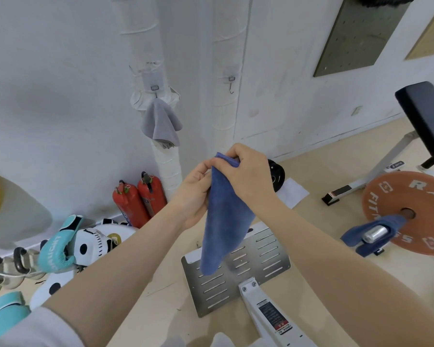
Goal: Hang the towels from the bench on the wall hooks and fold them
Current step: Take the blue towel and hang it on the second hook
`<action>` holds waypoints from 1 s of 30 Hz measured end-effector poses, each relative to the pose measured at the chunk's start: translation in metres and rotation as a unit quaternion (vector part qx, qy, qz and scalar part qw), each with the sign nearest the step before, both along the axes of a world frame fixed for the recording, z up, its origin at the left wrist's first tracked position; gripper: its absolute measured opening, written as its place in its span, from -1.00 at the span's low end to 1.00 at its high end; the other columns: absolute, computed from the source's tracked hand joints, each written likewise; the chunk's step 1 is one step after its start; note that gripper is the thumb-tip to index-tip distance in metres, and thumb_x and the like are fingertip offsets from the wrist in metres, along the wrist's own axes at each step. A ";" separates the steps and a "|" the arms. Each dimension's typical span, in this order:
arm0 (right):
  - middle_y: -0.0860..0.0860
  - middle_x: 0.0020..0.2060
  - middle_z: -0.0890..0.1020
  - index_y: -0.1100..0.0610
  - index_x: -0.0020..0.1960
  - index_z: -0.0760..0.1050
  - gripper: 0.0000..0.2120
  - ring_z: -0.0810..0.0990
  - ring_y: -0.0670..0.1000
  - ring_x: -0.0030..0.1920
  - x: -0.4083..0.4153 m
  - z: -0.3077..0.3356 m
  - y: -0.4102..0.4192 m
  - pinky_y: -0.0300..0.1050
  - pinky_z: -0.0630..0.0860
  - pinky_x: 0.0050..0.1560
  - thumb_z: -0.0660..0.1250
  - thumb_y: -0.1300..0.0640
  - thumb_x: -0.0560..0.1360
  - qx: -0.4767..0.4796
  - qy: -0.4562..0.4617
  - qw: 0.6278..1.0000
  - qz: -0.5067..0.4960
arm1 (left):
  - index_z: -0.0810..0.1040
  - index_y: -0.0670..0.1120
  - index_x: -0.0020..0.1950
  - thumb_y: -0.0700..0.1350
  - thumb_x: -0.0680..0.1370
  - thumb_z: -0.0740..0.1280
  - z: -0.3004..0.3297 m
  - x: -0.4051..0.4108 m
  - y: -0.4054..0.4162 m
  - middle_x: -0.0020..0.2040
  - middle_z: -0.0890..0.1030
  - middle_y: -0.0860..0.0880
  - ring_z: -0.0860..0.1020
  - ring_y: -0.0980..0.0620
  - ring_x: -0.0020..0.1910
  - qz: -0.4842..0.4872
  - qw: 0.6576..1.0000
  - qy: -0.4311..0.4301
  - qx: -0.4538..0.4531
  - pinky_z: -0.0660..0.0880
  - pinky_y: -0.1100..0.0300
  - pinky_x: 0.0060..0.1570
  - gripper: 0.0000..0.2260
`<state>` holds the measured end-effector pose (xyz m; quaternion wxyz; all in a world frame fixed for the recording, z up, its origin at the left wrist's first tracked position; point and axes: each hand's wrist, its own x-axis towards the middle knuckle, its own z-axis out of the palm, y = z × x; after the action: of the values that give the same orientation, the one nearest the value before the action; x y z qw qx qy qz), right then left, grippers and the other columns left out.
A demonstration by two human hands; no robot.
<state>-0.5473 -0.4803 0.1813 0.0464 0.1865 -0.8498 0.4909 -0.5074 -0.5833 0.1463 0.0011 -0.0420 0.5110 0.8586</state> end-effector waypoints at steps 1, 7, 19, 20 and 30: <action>-0.03 -0.42 0.52 0.17 -0.30 0.45 -0.75 0.52 0.01 -0.28 0.000 -0.001 0.001 0.02 0.50 -0.14 0.39 0.04 0.43 -0.021 -0.019 1.000 -0.013 | 0.45 -0.17 0.13 -0.25 0.60 0.14 -0.001 0.000 0.000 -0.10 0.63 -0.10 0.59 0.01 -0.15 0.002 1.000 -0.007 -0.005 0.55 0.20 -0.11 -0.84; -0.05 -0.42 0.49 0.08 -0.32 0.38 -0.71 0.49 -0.02 -0.30 -0.003 -0.002 0.011 -0.09 0.41 -0.27 0.41 -0.05 0.38 0.041 0.000 0.999 -0.023 | 0.46 -0.26 0.21 -0.16 0.60 0.11 -0.001 0.002 0.004 0.09 0.59 -0.17 0.56 -0.07 0.09 -0.027 0.999 -0.020 0.017 0.49 0.16 0.13 -0.72; 0.01 -0.42 0.42 0.22 -0.29 0.43 -0.52 0.35 -0.01 -0.37 -0.016 0.012 0.026 -0.16 0.23 -0.39 0.31 -0.23 0.42 0.213 0.007 0.975 0.066 | 0.49 -0.24 0.07 -0.33 0.55 0.22 0.000 -0.002 0.007 -0.14 0.68 -0.04 0.64 0.09 -0.13 0.037 0.987 -0.008 -0.157 0.56 0.30 -0.08 -0.87; 0.04 -0.38 0.43 0.25 -0.24 0.45 -0.53 0.36 0.01 -0.34 -0.018 0.015 0.029 -0.19 0.25 -0.39 0.33 -0.20 0.42 0.223 0.000 0.970 0.098 | 0.50 -0.20 0.03 -0.32 0.55 0.22 0.001 -0.003 0.006 -0.18 0.68 0.00 0.64 0.12 -0.17 0.042 0.985 -0.010 -0.166 0.55 0.32 -0.12 -0.89; -0.06 -0.43 0.38 0.05 -0.42 0.24 -0.57 0.36 -0.01 -0.20 -0.024 0.003 0.058 -0.07 0.28 -0.03 0.28 -0.18 0.44 0.502 0.080 0.812 0.286 | 0.45 0.02 -0.05 -0.23 0.60 0.17 0.004 -0.009 -0.014 -0.06 0.57 0.01 0.53 0.05 -0.04 0.104 0.948 -0.031 -0.298 0.47 0.16 0.07 -0.84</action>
<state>-0.5711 -0.4228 0.1840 -0.1286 0.4569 -0.8797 -0.0297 -0.5163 -0.5976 0.1501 -0.0851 -0.1198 0.7361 0.6607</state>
